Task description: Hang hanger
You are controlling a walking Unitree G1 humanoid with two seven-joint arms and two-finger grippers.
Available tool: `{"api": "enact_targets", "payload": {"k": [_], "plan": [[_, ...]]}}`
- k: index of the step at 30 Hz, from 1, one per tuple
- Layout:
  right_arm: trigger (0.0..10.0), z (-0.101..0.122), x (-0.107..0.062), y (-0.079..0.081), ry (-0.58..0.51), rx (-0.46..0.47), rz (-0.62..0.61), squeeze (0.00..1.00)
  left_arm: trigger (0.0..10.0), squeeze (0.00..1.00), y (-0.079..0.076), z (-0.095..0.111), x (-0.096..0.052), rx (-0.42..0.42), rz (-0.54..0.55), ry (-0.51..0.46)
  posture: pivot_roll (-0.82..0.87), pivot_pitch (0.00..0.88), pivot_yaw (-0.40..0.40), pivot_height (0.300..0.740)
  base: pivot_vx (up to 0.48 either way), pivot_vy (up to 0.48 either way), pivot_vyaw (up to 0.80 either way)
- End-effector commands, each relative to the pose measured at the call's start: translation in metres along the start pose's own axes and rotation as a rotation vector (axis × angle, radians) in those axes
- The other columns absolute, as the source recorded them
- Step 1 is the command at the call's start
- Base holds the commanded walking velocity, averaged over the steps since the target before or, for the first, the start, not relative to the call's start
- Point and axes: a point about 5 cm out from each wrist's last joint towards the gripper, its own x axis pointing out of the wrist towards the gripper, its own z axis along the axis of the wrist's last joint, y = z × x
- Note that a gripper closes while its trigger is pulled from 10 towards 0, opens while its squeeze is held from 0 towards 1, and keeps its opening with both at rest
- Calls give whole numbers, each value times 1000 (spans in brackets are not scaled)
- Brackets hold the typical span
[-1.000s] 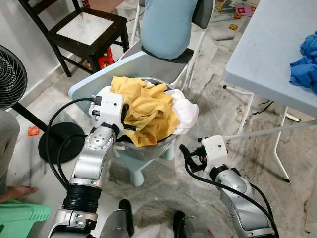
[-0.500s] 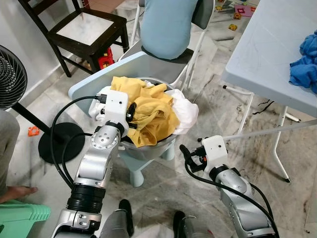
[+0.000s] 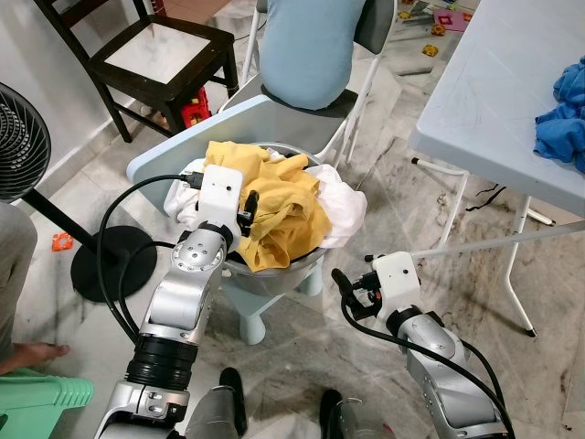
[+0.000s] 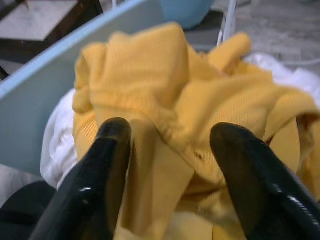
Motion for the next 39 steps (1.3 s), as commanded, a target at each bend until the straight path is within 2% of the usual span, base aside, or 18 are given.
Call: {"api": "enact_targets", "payload": {"k": [1, 6, 9, 13, 23, 24, 25, 27, 39], "plan": [[10000, -3, -3, 0, 16, -1, 2, 0, 10000, 0, -3, -4, 0, 19, -13, 24, -50, 282, -27, 740, 0, 0, 0], [10000, -4, -4, 0, 18, 0, 3, 0, 10000, 0, -2, -9, -2, 28, -11, 47, -49, 284, -27, 740, 0, 0, 0], [10000, -4, -4, 0, 19, 2, 5, 0, 10000, 0, -1, -17, 2, 44, -21, 75, -48, 287, -29, 740, 0, 0, 0], [10000, -4, -4, 1, 19, 5, 6, 0, 10000, 0, 3, -19, 7, 52, -24, 81, -52, 289, -27, 740, 0, 0, 0], [10000, -4, -6, 2, 22, 12, 2, 0, 10000, 0, 9, -23, 10, 60, -15, 90, -55, 294, -23, 740, 0, 0, 0], [10000, -4, -6, 2, 23, 13, 2, 0, 4157, 0, 9, -24, 10, 54, -21, 79, -55, 294, -23, 740, 0, 0, 0], [10000, -4, -6, 2, 23, 14, 2, 0, 235, 0, 9, -26, 11, 52, -26, 81, -55, 294, -23, 740, 0, 0, 0], [10000, -4, -6, 2, 24, 14, 3, 0, 0, 0, 9, -27, 11, 47, -29, 82, -55, 294, -23, 740, 0, 0, 0], [10000, -4, -6, 2, 32, 11, 4, 0, 0, 0, 7, -31, 13, 46, -46, 95, -57, 295, -28, 740, 0, 0, 0]]}}
